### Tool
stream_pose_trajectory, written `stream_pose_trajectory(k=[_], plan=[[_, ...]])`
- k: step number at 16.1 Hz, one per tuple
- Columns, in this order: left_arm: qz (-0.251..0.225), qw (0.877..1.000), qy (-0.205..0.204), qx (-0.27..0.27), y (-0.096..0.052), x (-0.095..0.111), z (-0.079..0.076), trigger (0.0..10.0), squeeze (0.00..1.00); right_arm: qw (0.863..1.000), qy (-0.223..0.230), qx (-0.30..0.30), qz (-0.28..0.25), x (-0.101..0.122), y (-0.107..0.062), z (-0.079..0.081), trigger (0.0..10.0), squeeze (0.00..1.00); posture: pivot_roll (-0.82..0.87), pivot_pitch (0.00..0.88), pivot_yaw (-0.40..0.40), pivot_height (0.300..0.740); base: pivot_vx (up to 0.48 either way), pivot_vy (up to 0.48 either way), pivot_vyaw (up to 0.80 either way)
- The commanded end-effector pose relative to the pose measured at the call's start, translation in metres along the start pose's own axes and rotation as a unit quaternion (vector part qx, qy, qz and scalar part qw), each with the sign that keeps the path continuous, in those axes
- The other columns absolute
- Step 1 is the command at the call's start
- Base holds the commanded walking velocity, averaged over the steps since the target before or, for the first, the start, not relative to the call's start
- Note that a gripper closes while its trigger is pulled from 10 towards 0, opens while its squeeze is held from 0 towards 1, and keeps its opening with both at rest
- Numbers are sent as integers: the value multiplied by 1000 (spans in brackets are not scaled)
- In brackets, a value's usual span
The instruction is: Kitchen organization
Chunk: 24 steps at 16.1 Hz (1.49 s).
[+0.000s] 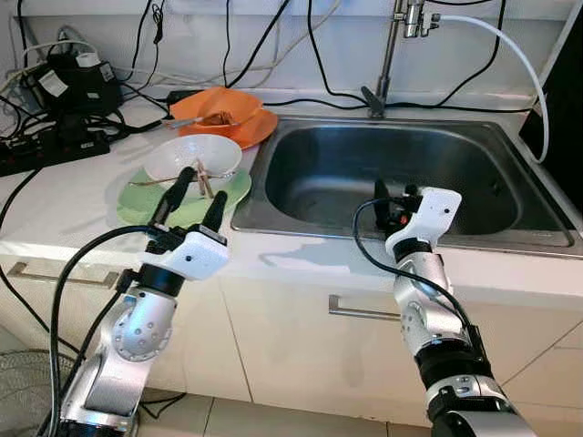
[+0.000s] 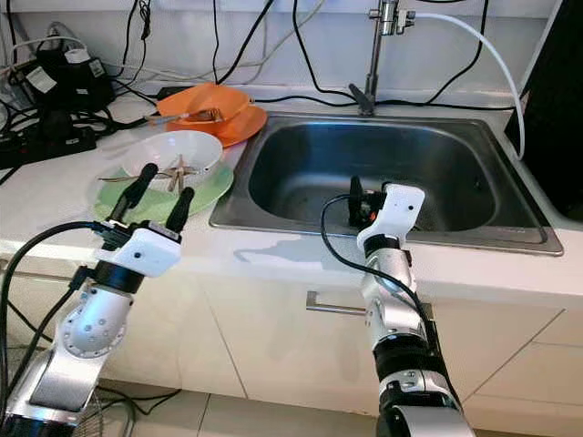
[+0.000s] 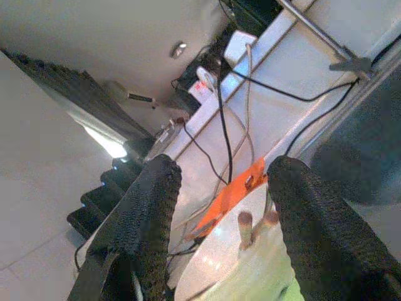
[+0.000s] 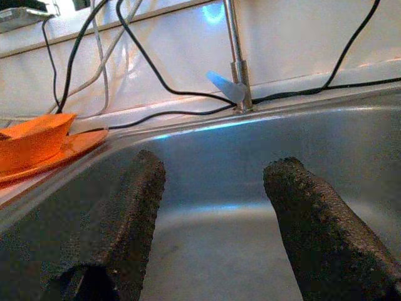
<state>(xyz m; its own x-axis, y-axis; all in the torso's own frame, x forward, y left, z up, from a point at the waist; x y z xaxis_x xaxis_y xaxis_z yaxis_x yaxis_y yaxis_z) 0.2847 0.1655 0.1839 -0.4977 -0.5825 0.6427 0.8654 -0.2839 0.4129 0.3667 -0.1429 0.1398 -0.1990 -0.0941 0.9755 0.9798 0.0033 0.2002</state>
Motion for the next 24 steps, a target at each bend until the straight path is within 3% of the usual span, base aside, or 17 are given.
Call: stream_pose_trajectory(k=[1, 10, 24], plan=[[11, 1000, 6, 2, 2, -5, 3, 10000, 0, 1000, 4, 9, -7, 5, 5, 6, 10000, 0, 56, 0, 40, 740, 0, 0, 0], [29, 999, 9, -16, 9, -15, -3, 10000, 0, 1000, 3, 8, -10, 6, 5, 6, 10000, 0, 47, 0, 42, 740, 0, 0, 0], [63, 996, 59, -26, 26, -22, -11, 10000, 0, 1000, 1, 0, -12, 6, 5, 1, 10000, 0, 33, 0, 47, 740, 0, 0, 0]])
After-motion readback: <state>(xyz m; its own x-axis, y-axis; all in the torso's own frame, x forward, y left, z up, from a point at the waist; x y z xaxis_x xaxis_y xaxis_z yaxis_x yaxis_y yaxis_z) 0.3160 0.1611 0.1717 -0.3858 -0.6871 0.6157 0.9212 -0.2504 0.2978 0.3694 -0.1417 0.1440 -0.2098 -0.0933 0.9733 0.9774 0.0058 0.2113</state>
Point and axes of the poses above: a point about 5 cm out from each wrist's last joint towards the gripper, its own y axis pointing out of the wrist towards the gripper, its own x axis along the axis of the wrist's last joint, z = x × y, the point moved 1 cm from there along y, pointing out of the wrist towards the gripper, and after that the axes turned 6 degrees about -y, right-handed, at the moved point
